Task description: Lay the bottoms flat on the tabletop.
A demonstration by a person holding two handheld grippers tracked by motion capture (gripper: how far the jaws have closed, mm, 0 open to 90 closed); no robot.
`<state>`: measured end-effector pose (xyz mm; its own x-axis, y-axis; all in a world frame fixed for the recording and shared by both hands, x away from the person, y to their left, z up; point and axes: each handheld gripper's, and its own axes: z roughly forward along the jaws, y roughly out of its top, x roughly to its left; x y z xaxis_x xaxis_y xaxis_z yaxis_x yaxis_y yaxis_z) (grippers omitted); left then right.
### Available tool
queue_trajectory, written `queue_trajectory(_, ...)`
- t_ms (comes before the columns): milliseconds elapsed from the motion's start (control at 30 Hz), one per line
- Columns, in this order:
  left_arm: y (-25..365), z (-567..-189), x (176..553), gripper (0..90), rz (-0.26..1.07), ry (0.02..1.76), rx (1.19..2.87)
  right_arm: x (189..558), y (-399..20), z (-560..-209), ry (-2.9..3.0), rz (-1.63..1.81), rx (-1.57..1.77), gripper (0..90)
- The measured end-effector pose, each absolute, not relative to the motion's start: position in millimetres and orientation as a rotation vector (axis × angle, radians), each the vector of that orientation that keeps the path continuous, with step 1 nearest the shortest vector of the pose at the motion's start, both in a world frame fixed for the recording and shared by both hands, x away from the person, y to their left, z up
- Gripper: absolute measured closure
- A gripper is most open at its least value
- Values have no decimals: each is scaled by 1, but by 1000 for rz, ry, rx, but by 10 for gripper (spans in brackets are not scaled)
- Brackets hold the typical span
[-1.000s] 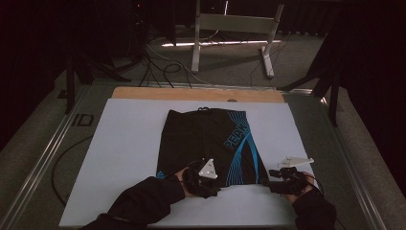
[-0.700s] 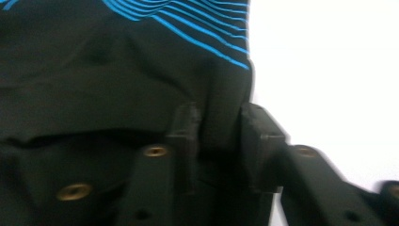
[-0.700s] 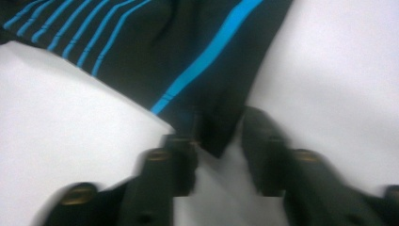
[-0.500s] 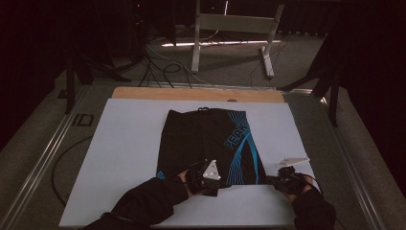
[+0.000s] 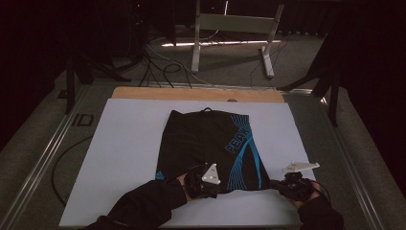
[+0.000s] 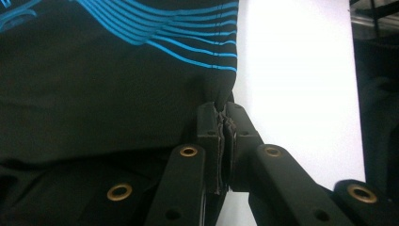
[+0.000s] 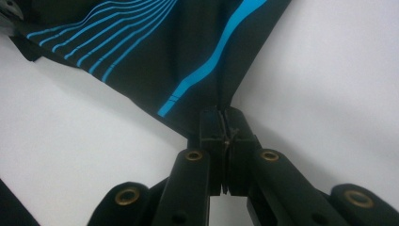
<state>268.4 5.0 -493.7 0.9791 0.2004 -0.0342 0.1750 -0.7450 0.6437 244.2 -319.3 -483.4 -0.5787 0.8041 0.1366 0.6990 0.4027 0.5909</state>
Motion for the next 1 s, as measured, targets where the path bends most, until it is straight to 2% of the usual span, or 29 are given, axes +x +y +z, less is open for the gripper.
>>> queue_trajectory(400, 2, -500, 267, 861, 3, 259, 2440, 242, -320, -492, 2522, 877, 1381, 884)
queue_trajectory(900, 1, -503, 271, 753, -110, 237, 2435, 245, -323, -496, 2526, 879, 1418, 871)
queue_trajectory(933, 2, -502, 270, 659, -124, 229, 2420, 245, -325, -491, 2497, 947, 1398, 714)
queue_trajectory(1000, 5, -499, 270, 566, -130, 239, 2393, 244, -325, -488, 2481, 1007, 1398, 610)
